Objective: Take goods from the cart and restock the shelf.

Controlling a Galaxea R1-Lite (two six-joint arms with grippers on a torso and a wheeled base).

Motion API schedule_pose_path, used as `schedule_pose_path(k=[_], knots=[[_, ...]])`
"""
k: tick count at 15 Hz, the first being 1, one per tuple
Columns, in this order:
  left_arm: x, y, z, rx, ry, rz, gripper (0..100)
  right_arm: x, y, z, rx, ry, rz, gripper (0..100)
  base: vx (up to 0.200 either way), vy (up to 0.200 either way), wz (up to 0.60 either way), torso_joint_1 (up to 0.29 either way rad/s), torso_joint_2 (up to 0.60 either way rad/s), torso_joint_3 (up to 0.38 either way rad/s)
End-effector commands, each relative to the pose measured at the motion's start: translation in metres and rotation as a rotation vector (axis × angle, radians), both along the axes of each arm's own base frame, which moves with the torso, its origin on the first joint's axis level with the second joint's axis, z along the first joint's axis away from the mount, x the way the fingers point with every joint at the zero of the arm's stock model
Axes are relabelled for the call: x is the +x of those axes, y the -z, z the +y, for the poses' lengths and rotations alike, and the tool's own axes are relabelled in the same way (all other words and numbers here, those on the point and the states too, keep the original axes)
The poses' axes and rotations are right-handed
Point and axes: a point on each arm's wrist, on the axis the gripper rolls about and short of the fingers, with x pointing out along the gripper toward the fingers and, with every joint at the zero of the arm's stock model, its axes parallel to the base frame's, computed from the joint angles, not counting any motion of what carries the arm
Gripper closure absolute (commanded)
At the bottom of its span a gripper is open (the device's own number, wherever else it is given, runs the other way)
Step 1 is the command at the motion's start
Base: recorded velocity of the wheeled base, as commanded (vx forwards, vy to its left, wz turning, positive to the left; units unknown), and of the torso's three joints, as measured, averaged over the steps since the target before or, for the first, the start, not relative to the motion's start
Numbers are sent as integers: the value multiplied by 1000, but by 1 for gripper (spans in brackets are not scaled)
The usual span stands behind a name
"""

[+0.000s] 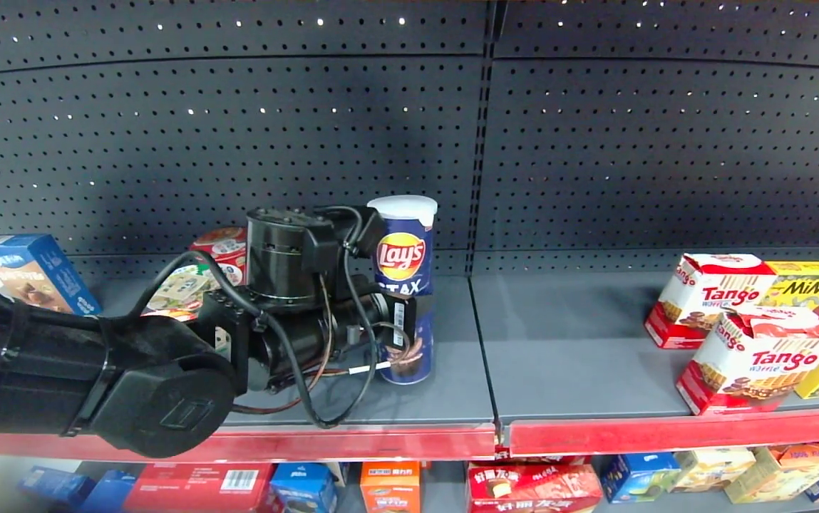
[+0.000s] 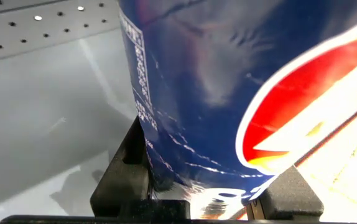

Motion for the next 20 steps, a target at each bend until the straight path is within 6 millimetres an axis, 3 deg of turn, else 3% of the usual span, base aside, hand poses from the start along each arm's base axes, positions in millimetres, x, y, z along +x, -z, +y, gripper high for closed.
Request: schedule_pose_path(k=[1, 4, 7, 11, 20], knots=[[-4, 0, -1, 1, 8, 3, 100, -5, 1, 2, -3, 0, -5, 100, 0, 0, 0, 0, 0, 0], [-4, 3, 0, 7, 6, 12, 100, -7, 2, 4, -3, -2, -6, 100, 0, 0, 0, 0, 0, 0], [-10, 18, 4, 43, 9, 56, 100, -7, 2, 4, -3, -2, -5, 100, 0, 0, 0, 0, 0, 0], [-7, 20, 4, 44, 4, 59, 100, -7, 3, 3, -1, -2, -2, 100, 0, 0, 0, 0, 0, 0], [15, 24, -13, 35, 10, 45, 100, -6, 2, 3, 1, -8, 2, 100, 0, 0, 0, 0, 0, 0]])
